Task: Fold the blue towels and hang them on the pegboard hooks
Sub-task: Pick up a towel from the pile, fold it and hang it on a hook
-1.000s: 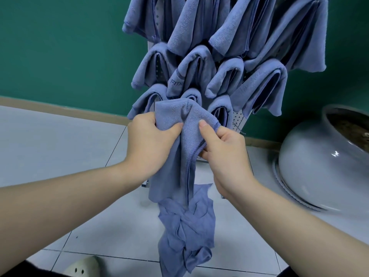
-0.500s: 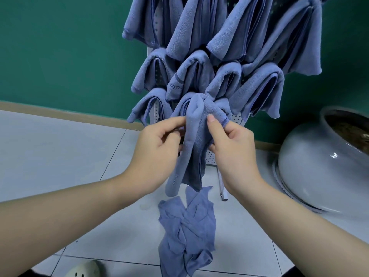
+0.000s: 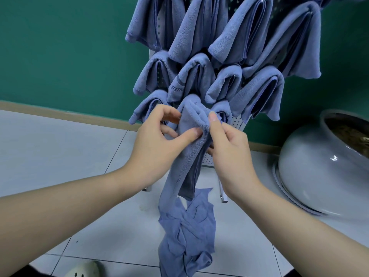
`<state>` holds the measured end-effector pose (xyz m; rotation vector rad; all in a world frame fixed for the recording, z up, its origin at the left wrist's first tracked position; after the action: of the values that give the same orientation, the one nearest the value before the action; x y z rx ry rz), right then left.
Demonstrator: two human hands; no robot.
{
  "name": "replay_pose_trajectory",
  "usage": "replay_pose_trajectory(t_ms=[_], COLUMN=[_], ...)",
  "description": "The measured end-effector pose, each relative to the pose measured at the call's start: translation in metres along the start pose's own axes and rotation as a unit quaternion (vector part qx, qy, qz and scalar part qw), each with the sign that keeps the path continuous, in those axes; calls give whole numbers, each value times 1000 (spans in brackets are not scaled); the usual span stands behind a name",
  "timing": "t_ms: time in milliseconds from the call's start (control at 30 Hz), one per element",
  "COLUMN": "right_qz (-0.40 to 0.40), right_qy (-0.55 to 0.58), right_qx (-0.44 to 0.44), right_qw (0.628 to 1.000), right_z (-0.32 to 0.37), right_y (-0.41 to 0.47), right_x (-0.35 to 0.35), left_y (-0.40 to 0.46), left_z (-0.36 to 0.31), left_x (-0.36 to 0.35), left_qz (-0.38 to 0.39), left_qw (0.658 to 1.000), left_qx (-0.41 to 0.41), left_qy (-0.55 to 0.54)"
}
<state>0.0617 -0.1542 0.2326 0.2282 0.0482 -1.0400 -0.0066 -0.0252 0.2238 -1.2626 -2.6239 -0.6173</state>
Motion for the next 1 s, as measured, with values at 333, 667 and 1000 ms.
replay_pose_trajectory(t_ms=[333, 667, 1000], right_qz=[38, 106, 84], right_qy=[-4, 89, 240], right_qx=[13, 34, 18], right_qw=[999, 990, 967], right_z=[4, 40, 76], right_y=[1, 15, 36], right_x=[1, -2, 13], left_y=[1, -7, -22], left_z=[17, 6, 42], left_x=[-13, -28, -48], left_qz=[74, 134, 159], left_qw=[989, 978, 980], left_qx=[110, 71, 106], left_qy=[-67, -144, -54])
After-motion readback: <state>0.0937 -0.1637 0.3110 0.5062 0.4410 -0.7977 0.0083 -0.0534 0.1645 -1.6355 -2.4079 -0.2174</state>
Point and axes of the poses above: each hand's wrist, its own y-axis towards the middle knuckle, its own x-axis out of the back of the hand, z = x × y, the point moved 6 cm from there along y, towards the middle knuckle, and after that the axes turned 10 degrees about y, right-handed, at the moved point
